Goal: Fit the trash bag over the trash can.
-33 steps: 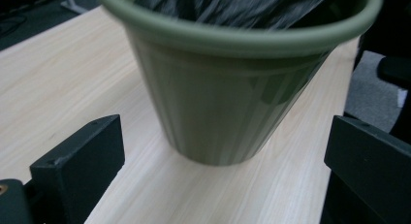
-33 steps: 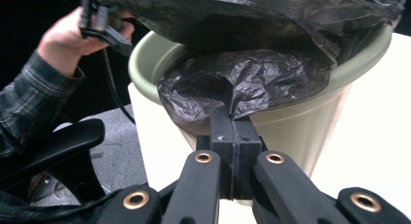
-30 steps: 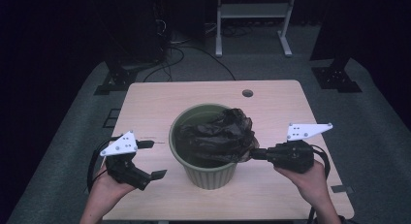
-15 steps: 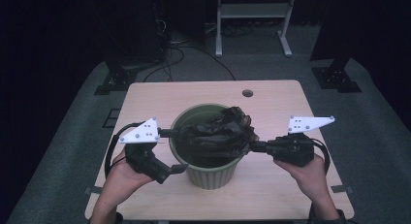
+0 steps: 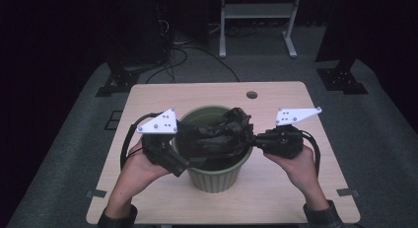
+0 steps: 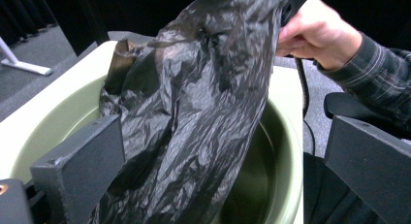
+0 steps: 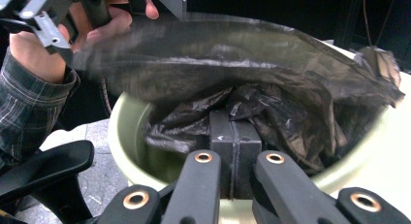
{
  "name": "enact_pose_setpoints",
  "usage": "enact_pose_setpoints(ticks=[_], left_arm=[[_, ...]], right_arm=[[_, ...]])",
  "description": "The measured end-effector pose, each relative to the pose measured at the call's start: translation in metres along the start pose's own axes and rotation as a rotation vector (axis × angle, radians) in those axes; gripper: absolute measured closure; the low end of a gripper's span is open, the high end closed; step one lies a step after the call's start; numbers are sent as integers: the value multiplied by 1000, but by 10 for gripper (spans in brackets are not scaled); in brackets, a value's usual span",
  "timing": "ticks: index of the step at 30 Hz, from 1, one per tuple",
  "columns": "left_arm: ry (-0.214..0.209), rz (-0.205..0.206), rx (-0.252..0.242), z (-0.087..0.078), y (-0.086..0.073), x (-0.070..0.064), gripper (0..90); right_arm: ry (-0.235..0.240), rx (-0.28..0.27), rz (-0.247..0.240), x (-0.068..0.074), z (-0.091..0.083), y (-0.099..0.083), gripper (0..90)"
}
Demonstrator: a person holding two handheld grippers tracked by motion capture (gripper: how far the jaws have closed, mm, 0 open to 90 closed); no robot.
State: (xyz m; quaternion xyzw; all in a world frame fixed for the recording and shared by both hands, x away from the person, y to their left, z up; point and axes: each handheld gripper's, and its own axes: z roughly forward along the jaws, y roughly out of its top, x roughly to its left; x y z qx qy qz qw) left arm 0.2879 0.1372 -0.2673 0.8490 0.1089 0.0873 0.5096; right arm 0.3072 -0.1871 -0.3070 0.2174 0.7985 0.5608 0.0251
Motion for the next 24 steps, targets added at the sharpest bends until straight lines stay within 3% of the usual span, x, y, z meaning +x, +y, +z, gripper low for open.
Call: enact_pose_setpoints(ticks=[13,24], left_arm=[[-30,17,-2,19,14,1,0],[-38,7,-20,28,22,6,38]], right_arm=[[42,8,4,-2,27,7,898],[37,12,-14,-1,30,12,898]])
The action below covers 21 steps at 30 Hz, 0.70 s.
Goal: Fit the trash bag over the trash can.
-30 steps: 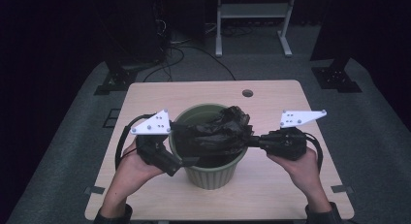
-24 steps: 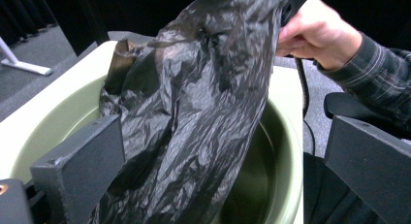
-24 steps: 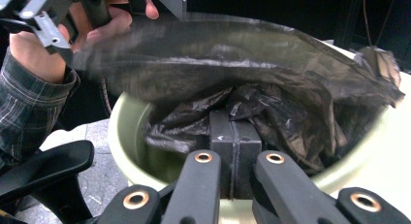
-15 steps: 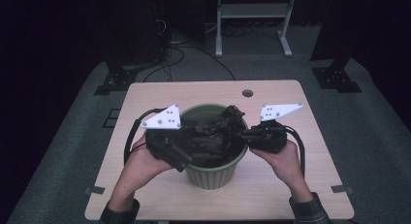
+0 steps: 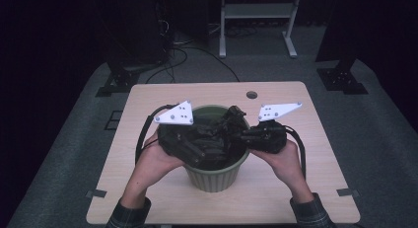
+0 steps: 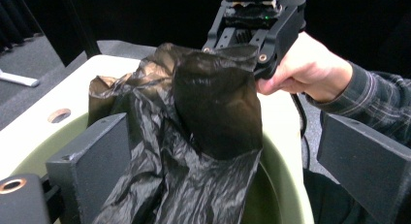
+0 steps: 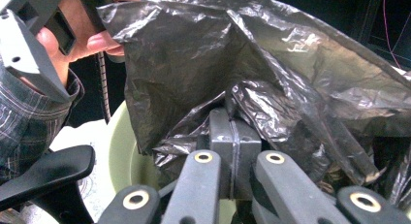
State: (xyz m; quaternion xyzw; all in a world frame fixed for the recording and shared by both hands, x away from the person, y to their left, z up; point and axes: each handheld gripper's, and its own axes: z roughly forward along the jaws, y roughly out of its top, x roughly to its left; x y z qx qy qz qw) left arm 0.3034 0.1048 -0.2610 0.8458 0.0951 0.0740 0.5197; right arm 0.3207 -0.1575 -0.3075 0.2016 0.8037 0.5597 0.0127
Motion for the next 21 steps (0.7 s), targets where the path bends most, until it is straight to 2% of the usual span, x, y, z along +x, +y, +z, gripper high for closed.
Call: enact_pose_setpoints(ticks=[6,16,21], left_arm=[[4,-6,-15,6,7,1,44],[5,-23,-3,23,13,4,44],[12,-35,-11,27,12,9,133]], right_arm=[[-1,3,2,0,0,0,898],[2,6,-3,1,0,0,898],[5,8,-3,1,0,0,898]])
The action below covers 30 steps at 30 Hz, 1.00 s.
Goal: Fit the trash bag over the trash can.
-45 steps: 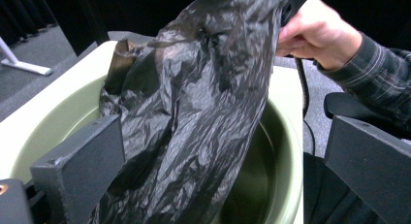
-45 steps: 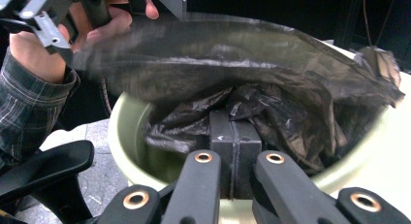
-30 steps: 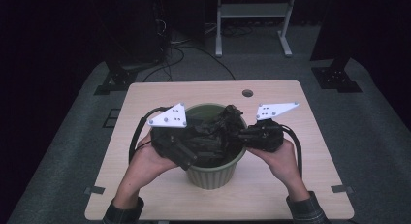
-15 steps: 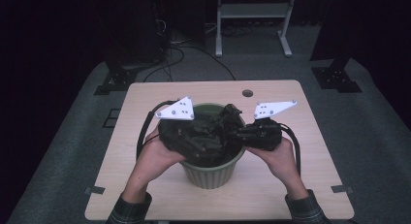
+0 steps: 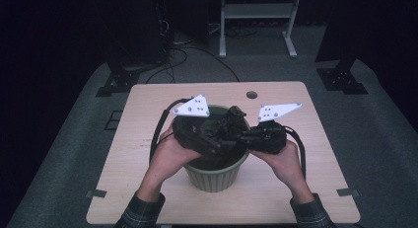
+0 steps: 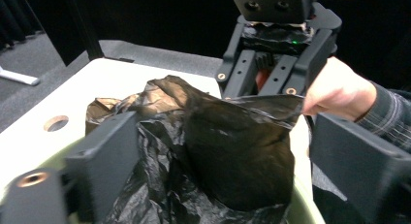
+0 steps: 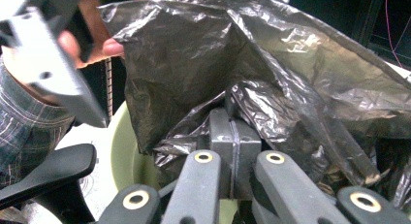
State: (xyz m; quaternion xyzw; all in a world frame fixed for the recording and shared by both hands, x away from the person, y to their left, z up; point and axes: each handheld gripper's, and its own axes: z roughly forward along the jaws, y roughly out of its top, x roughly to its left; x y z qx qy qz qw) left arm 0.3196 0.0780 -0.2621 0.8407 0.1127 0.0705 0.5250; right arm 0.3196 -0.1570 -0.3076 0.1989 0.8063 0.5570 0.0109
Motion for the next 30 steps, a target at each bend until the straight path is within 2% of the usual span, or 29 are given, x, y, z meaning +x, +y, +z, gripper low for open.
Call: enact_pose_setpoints(ticks=[2,3,5,6,9,12,15,22,30], left_arm=[[-10,-5,-3,-1,0,3,191],[-20,-12,-9,-1,0,4,269],[-34,-21,-16,-5,-1,7,355],[-39,-26,-21,-6,-1,8,440],[-48,-36,-19,-12,-2,11,595],[-39,-47,-7,-18,-3,14,759],[-19,-56,4,-24,-6,17,871],[37,-97,27,-39,-13,24,894],[98,-123,4,-77,-25,31,894]], right_arm=[[0,0,-1,0,0,0,898],[1,2,-3,1,0,0,898],[-1,3,-2,1,0,-1,898],[0,4,-1,1,-1,-1,898],[0,3,-3,1,-2,-2,898],[-2,2,-7,1,-4,-3,898],[-4,2,-8,1,-6,-3,898],[-20,4,-6,-1,-15,-5,898],[-67,-5,-13,-5,-39,-5,898]])
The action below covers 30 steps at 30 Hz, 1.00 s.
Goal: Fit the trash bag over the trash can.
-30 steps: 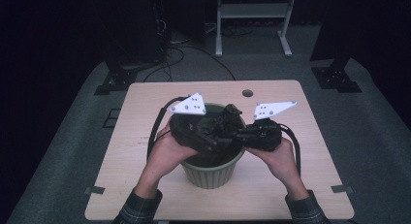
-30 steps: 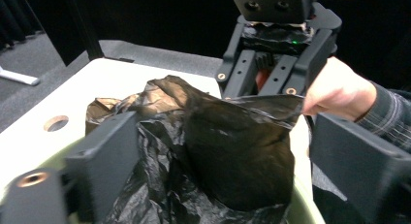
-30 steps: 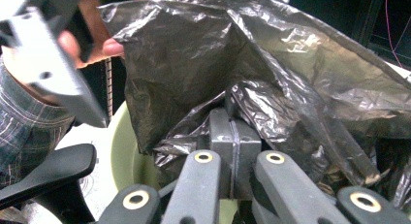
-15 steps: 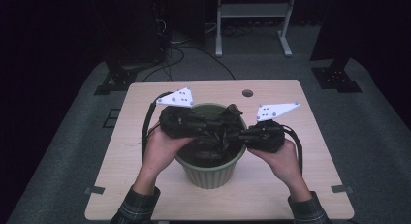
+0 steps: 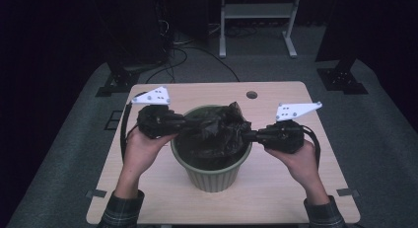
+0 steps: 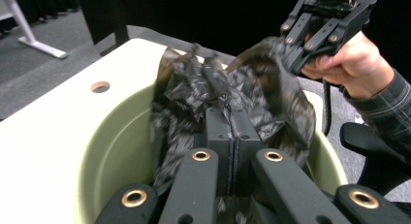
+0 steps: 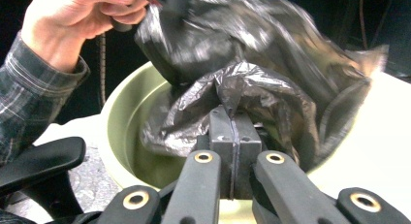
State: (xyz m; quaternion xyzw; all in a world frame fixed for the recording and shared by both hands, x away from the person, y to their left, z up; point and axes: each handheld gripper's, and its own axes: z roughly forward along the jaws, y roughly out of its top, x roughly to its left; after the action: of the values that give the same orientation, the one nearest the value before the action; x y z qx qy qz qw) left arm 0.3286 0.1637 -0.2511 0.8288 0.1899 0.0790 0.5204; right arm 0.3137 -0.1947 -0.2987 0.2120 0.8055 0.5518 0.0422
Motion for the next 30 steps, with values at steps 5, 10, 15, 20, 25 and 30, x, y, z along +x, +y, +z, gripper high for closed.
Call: enact_pose_setpoints(ticks=[5,10,15,20,25,30], left_arm=[[37,-31,-18,-24,-12,9,894],[66,-55,-27,-45,-25,15,895],[91,-71,-28,-60,-35,20,896],[118,-79,-23,-73,-44,23,896],[145,-93,-3,-81,-53,28,897],[177,-111,14,-87,-61,33,897]], right_arm=[[-35,-6,-1,-4,-17,-1,898],[-68,-12,6,-7,-33,-3,898],[-102,-17,14,-11,-48,-6,898],[-145,-17,25,-17,-64,-11,898],[-186,-14,43,-22,-81,-18,898],[-218,-9,61,-28,-92,-25,899]])
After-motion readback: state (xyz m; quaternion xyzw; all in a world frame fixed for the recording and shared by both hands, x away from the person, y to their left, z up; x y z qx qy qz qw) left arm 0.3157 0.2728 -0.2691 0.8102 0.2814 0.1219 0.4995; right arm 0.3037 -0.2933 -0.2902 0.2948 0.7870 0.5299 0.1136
